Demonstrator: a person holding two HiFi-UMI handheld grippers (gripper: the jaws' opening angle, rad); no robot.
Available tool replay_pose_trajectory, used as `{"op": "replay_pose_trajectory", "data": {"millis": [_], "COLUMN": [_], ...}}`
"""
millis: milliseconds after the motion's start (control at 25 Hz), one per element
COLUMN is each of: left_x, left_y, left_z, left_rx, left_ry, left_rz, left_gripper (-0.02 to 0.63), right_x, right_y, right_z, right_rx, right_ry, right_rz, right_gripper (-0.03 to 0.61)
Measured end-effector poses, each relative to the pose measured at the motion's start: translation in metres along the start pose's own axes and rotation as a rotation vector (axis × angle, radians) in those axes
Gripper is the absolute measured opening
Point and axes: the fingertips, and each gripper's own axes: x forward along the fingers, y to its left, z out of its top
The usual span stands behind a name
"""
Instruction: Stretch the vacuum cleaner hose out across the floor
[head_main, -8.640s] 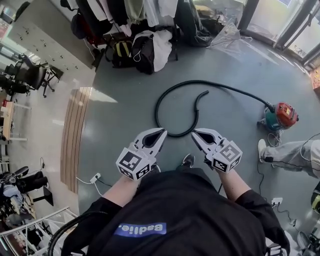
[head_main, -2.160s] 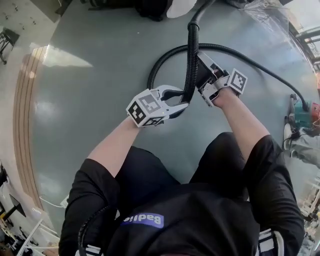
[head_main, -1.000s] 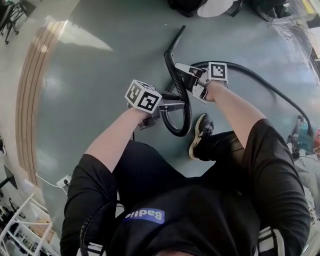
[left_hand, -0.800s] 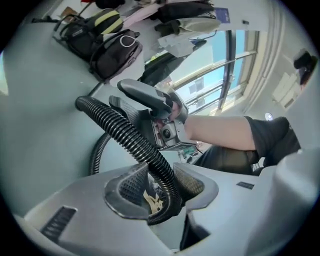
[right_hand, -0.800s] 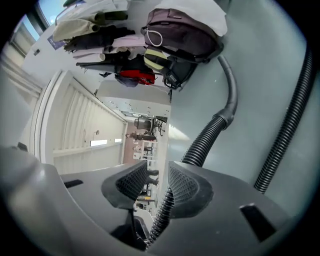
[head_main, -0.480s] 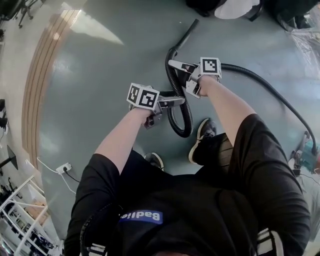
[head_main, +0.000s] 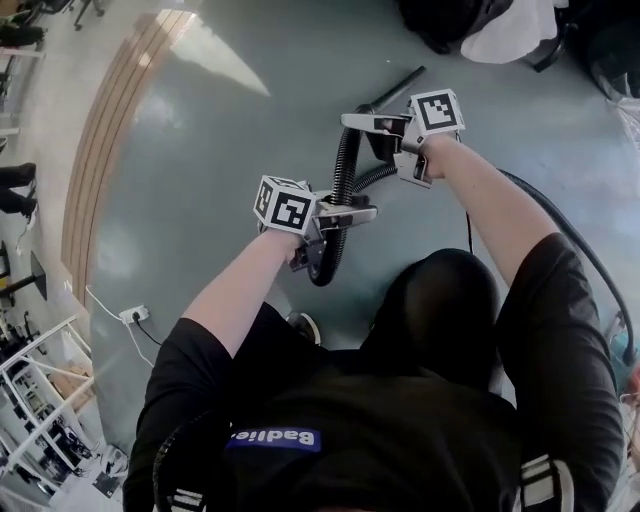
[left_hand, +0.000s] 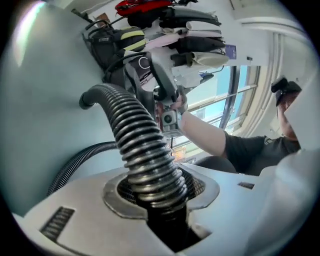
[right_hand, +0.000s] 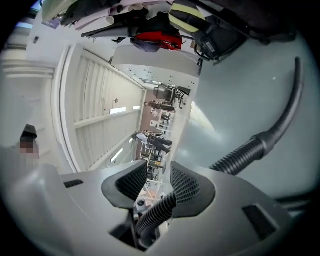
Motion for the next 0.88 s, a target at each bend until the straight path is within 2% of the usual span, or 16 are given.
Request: {"op": "replay_pose_trajectory", "data": {"millis": [120,200,320,440,560,680,760,800,880], "left_x": [-0.013,-0.021,-0.03,-0.024,-0.014,-0.022,-0.036,-0.046,-0.068], "left_y": [-0.012,-0.023,-0.04,-0.057,-0.062,-0.051,-0.042,-0.038,-0.029], "left_z": [0.013,0.024,0.037,0.036,0.039,0.024,0.011,0.005,-0.004], "left_rx": [0.08,0.133,0.187,0.291,0.352,0.417,0.477,0.501,0.552], "left_ry": [0.06,0.076,0.096,0.216,0.265,0.368,0.414,0.42,0.446], "left_rz": [0.045,0.064,0.074,0.076,0.044,0.006,-0.002,0.002,0.028], "left_gripper": [0.17,0.167,0.166,0.166,0.166,0.166,0.166,0.166,0.17], "right_x": [-0.058,-0.082,-0.081,-0.068,-0.064,-0.065,-0.049,-0.035,-0.007], "right_y": [-0.018,-0.037,-0.034,-0.017,-0.01,0.0,0.001,0.001,0.004], "right_z": [0.005,-0.003,-0.014,-0.005,0.013,0.04,0.052,0.051,0.047], "right_rx": [0.047,0.118,0.241,0.33,0.402,0.432,0.39,0.361,0.314], "right_ry": [-0.034,-0.079,-0.165,-0.247,-0.316,-0.457,-0.51,-0.507,-0.482], "right_rz": [-0.036,-0.021,0.134,0.296,0.42,0.542,0.511,0.465,0.377], "right_gripper": [0.137,0.185,0.24,0.256,0.282,0.282,0.266,0.208,0.189]}}
